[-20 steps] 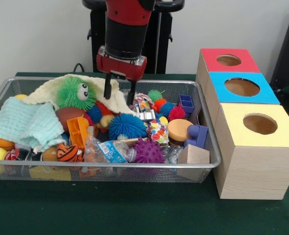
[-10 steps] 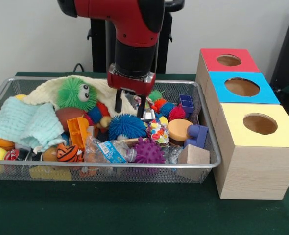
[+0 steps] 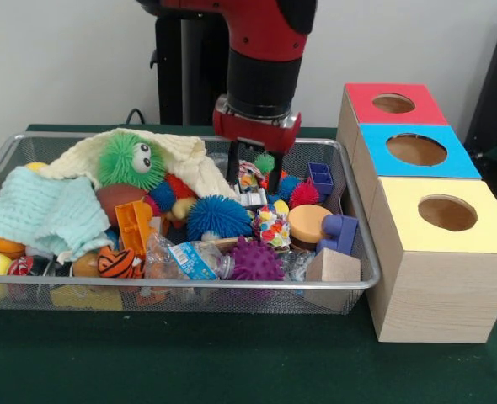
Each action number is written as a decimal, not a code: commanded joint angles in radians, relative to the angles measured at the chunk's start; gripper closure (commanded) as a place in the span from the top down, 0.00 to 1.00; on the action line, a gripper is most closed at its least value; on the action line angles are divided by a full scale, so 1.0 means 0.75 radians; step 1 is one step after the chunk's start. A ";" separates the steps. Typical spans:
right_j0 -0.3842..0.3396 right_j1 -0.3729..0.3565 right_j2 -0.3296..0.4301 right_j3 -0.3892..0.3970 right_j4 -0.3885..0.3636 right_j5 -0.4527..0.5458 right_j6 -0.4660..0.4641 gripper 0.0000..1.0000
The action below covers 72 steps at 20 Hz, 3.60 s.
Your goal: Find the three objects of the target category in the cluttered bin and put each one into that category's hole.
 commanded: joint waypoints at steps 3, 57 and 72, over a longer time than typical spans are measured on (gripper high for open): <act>0.050 -0.153 0.041 -0.024 0.136 0.257 0.148 1.00; -0.002 0.120 0.007 0.068 0.042 -0.413 0.197 1.00; 0.028 0.283 -0.037 -0.027 0.038 -0.527 0.203 1.00</act>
